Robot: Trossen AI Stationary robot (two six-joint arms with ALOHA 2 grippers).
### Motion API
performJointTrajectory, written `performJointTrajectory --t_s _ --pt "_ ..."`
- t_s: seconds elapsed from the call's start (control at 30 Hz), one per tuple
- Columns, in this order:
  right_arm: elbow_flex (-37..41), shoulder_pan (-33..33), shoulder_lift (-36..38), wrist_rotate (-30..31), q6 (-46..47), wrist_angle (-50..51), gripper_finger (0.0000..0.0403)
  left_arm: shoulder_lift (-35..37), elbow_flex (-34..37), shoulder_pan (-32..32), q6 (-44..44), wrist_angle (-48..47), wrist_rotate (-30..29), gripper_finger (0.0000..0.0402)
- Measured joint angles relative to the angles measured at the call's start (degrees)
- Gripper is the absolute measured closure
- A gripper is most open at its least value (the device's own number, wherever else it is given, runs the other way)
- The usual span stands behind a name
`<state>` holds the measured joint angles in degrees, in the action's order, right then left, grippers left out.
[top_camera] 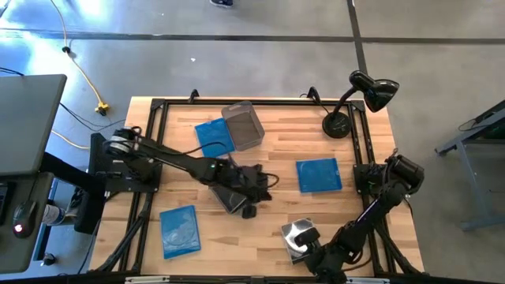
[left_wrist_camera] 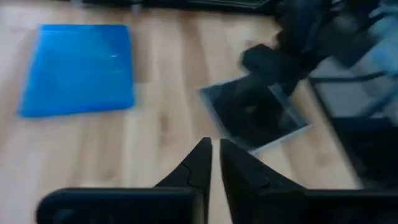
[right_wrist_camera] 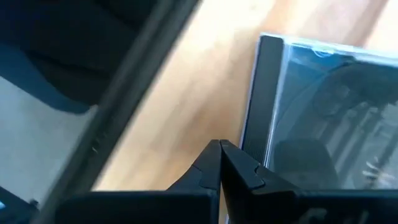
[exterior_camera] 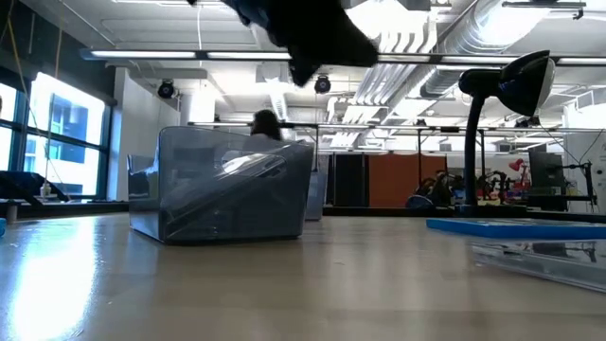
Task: Pick & place jewel cases by type
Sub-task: Put the black CD case into the bottom black bin
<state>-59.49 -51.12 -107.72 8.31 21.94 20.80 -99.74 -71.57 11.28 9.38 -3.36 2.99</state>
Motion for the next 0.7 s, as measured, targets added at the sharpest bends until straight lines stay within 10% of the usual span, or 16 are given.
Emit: performJointTrajectory --t_s 0.4,0.7 --pt "0.44 5.5 2.94 8.25 -13.56 12.19 0.0403 -11.75 -1.21 -3.47 12.1 11.59 10.17 0.0228" --pt "0.51 7.17 4.25 6.83 -3.69 16.01 0.0403 -17.0 -6.44 -3.45 21.89 8.54 8.25 0.0195"
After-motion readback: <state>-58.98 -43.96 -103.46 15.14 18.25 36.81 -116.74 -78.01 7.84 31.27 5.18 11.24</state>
